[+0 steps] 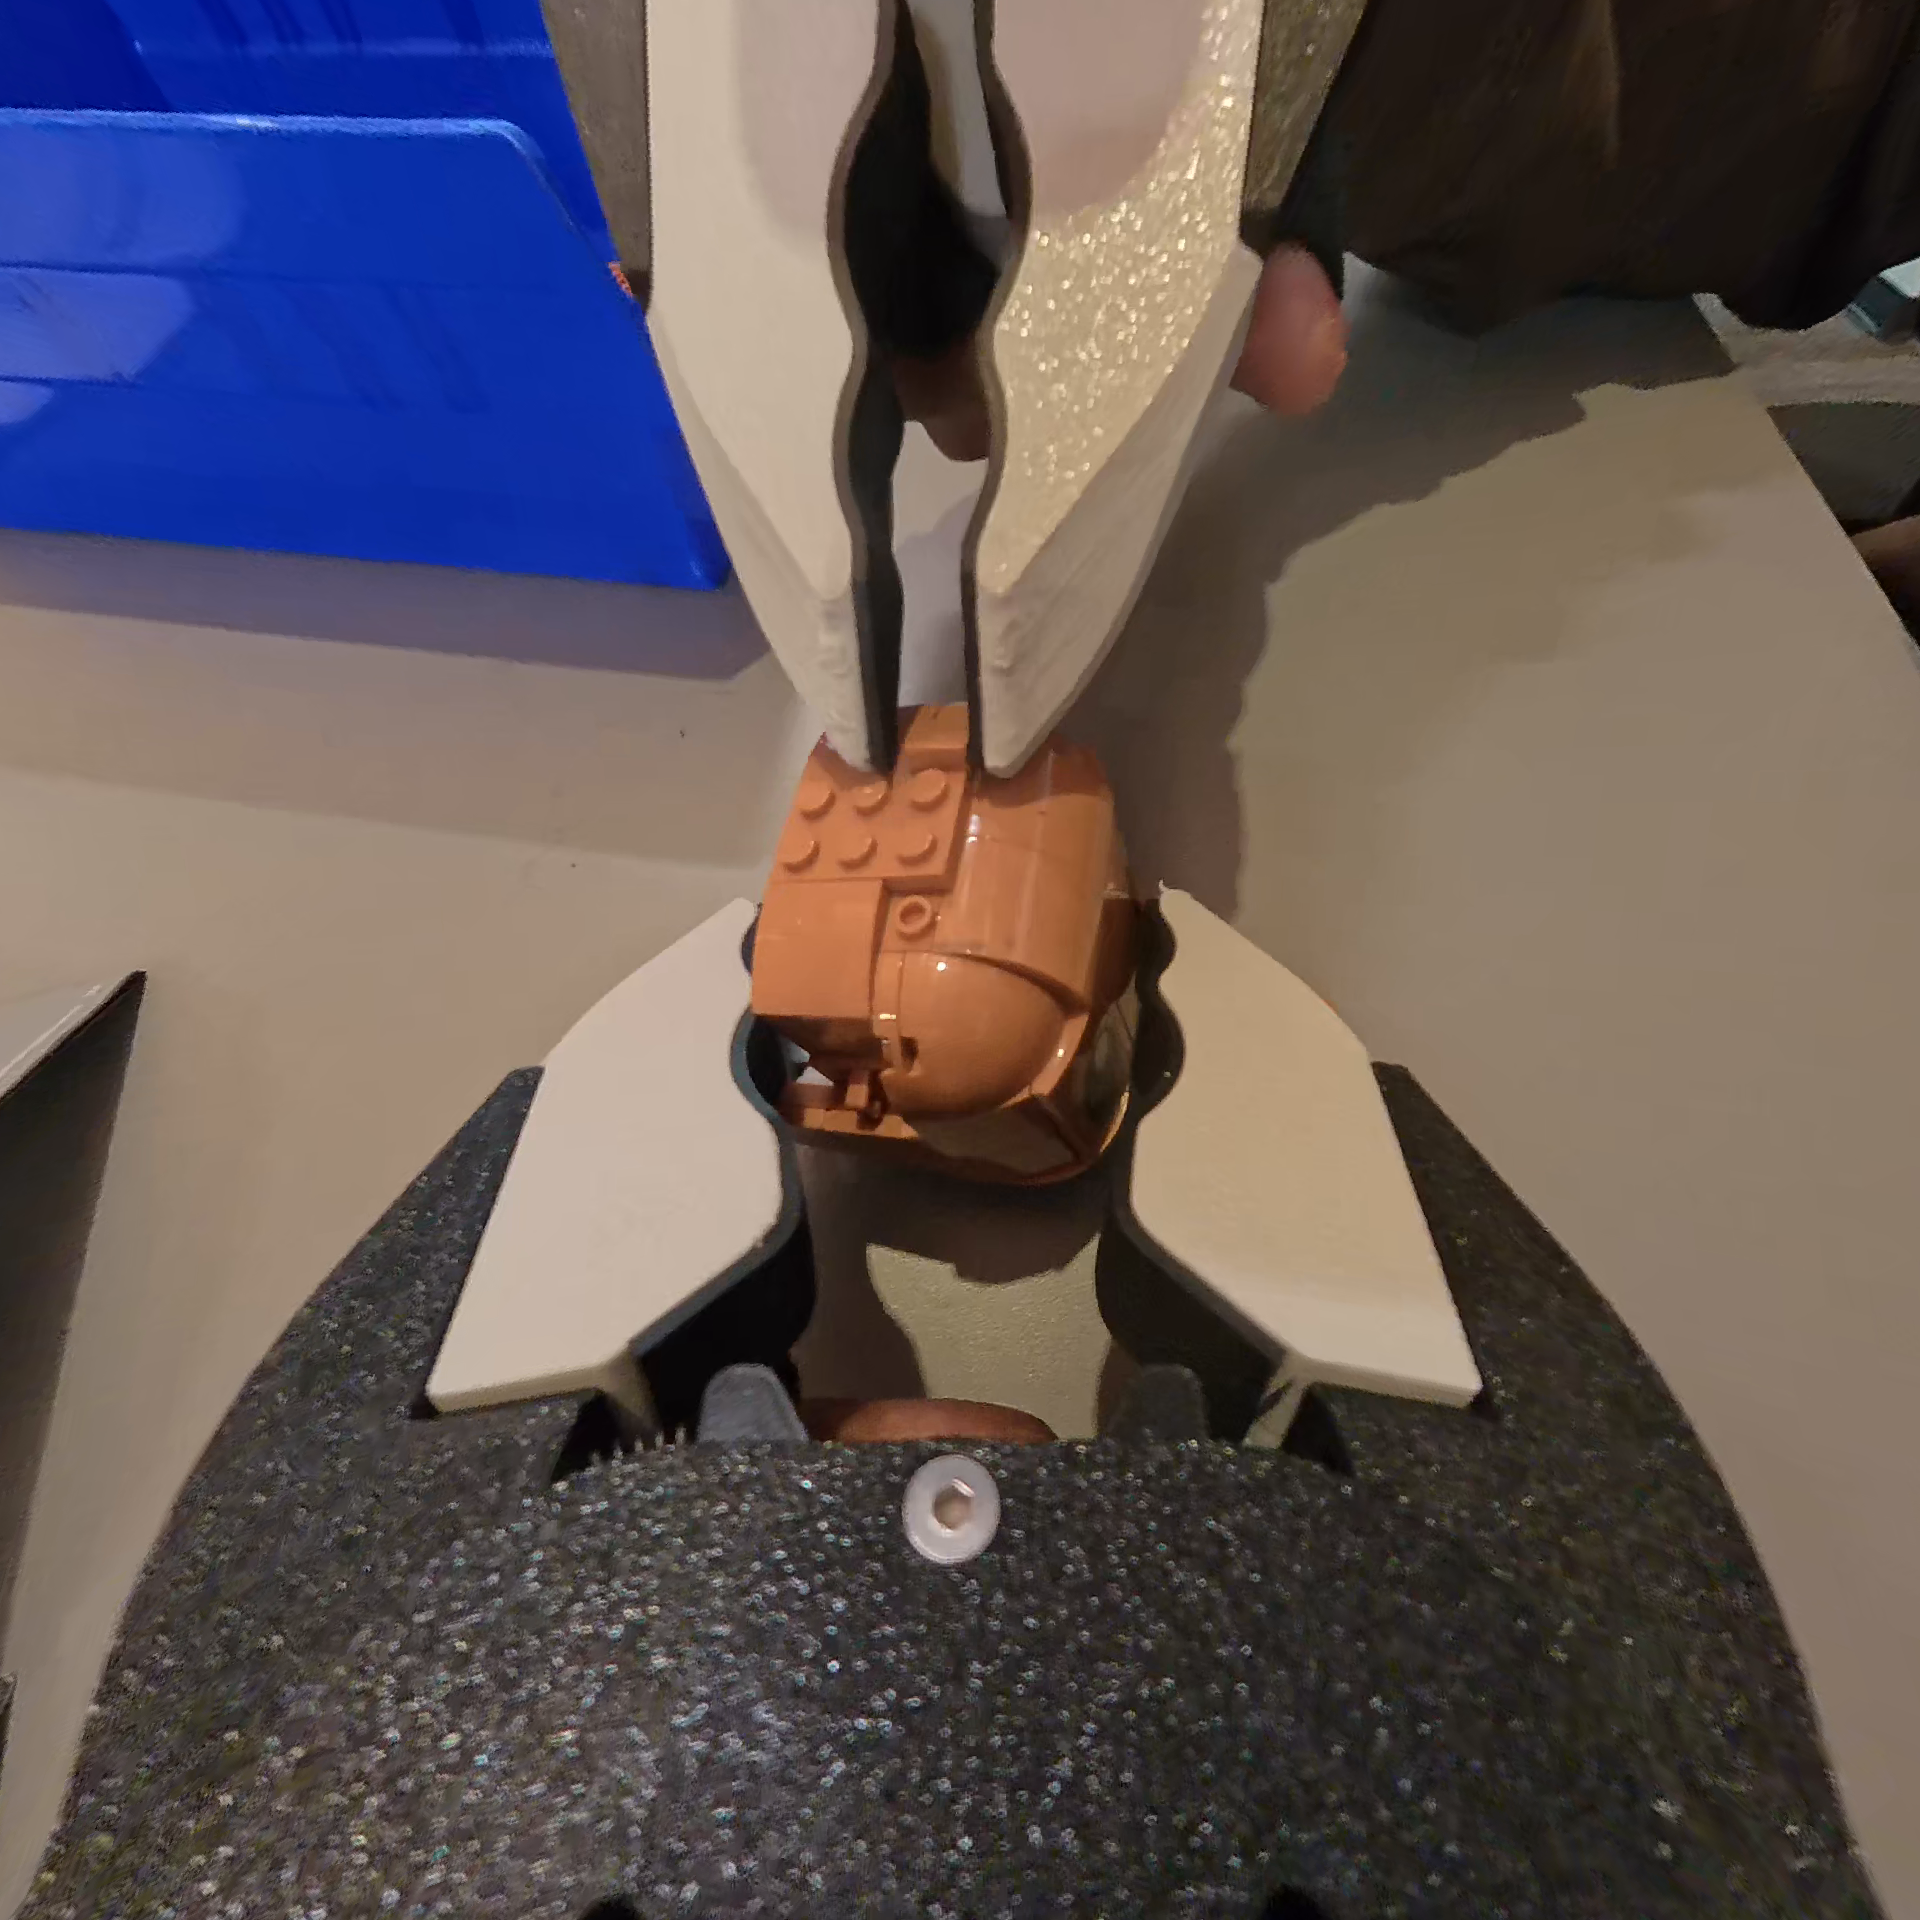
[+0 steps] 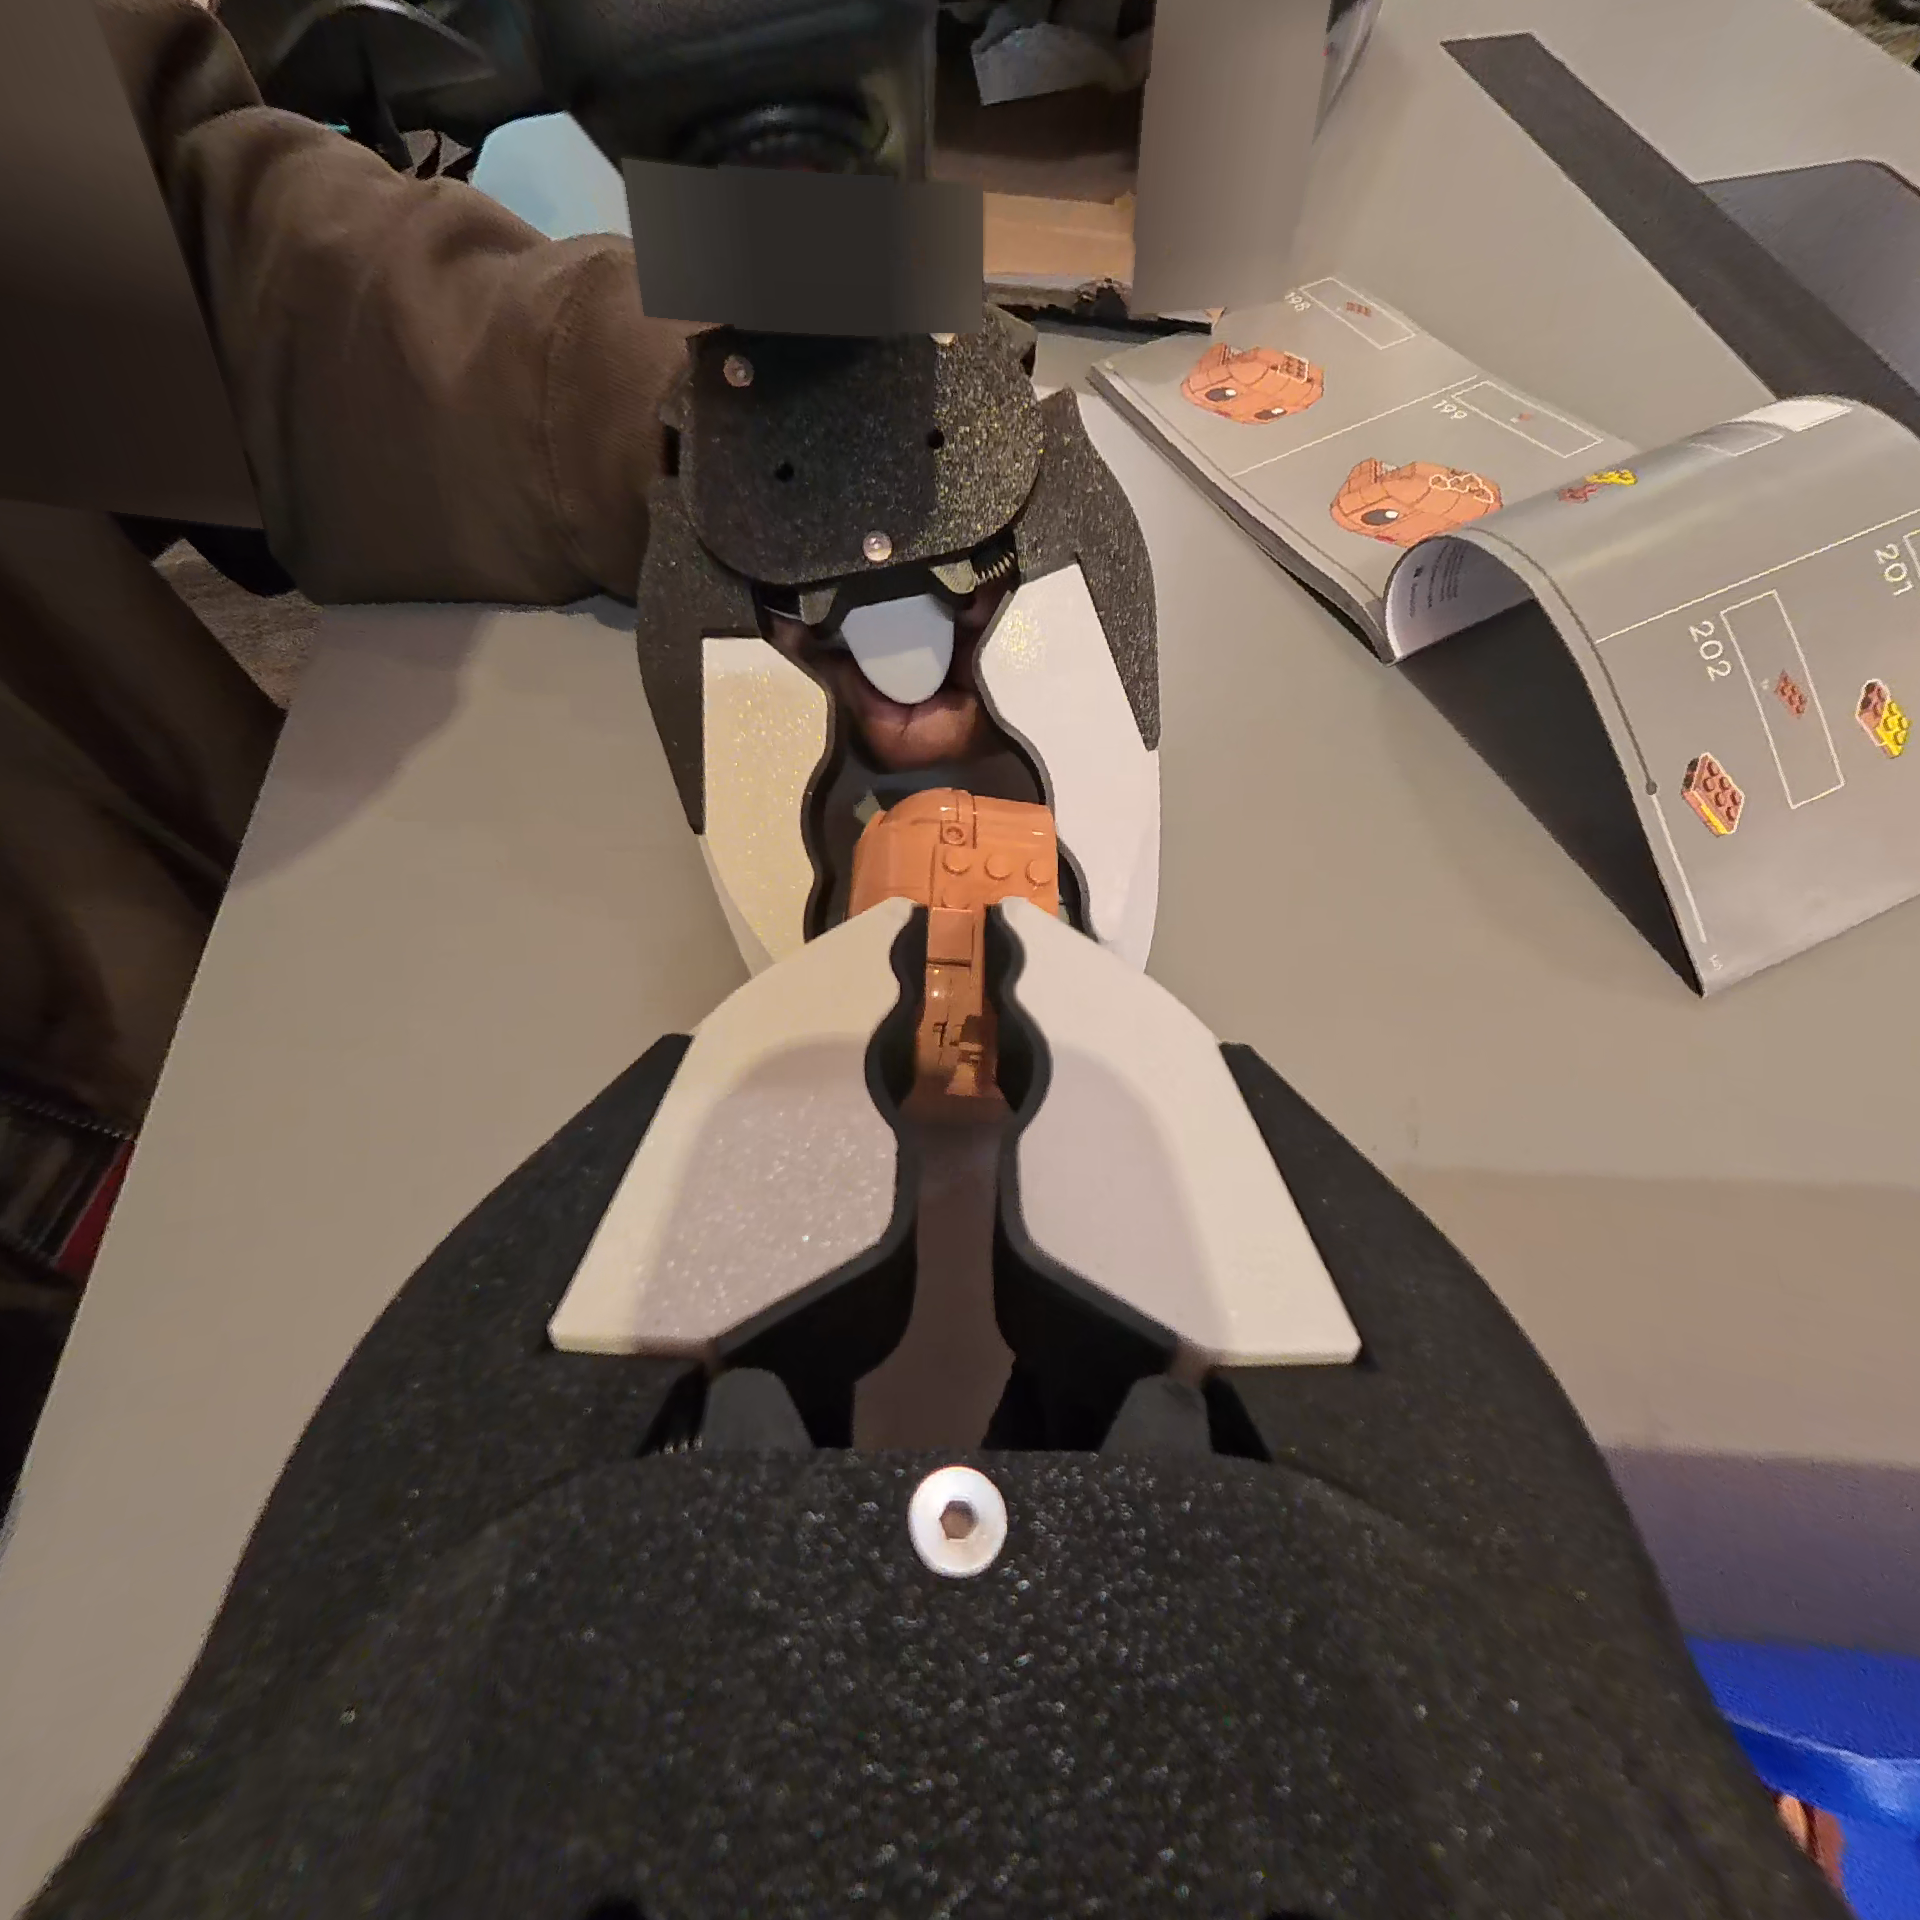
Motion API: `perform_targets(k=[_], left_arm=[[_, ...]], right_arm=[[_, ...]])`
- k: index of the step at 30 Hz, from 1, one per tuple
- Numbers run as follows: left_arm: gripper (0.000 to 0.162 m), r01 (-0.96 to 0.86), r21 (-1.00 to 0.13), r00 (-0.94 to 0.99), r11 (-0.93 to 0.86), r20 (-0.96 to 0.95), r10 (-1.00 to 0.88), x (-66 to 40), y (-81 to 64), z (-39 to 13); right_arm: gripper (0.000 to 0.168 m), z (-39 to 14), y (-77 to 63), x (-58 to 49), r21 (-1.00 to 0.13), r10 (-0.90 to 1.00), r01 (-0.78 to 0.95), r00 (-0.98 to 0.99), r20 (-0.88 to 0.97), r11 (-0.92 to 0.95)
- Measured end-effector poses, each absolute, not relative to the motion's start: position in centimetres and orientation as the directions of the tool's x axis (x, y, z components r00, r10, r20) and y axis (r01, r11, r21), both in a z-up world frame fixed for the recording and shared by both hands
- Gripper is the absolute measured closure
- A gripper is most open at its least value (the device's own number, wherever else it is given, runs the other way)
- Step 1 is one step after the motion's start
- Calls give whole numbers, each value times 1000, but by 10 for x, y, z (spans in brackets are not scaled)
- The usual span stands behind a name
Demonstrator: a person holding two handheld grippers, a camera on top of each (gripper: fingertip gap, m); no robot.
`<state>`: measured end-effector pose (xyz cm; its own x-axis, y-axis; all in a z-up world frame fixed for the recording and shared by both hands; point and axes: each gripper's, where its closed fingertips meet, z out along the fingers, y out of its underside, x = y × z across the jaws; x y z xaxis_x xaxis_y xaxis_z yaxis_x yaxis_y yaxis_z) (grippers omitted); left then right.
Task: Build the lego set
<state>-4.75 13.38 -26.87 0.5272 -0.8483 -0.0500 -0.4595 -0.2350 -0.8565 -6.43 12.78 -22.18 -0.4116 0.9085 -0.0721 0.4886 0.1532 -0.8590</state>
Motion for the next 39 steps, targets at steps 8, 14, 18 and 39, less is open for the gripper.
perform_targets(k=[8, 14, 18, 39], left_arm=[[96, -350, -901, 531, -256, 35, -847, -48, 135, -256], [96, -283, -916, 520, -285, 102, -848, -48, 134, -249], [96, -236, -922, 511, -307, 150, -846, -49, 134, -245], [97, -164, -924, 454, -345, 239, -858, -51, 128, -237]], right_arm=[[141, -203, 130, -65, -904, 915, 388, -404, 6, 177], [126, -187, 126, -58, -870, 846, 213, -420, 330, 445], [113, -195, 118, -57, -762, 739, 170, -445, 507, 625], [90, -216, 112, -73, -531, 505, 47, -387, 771, 846]])
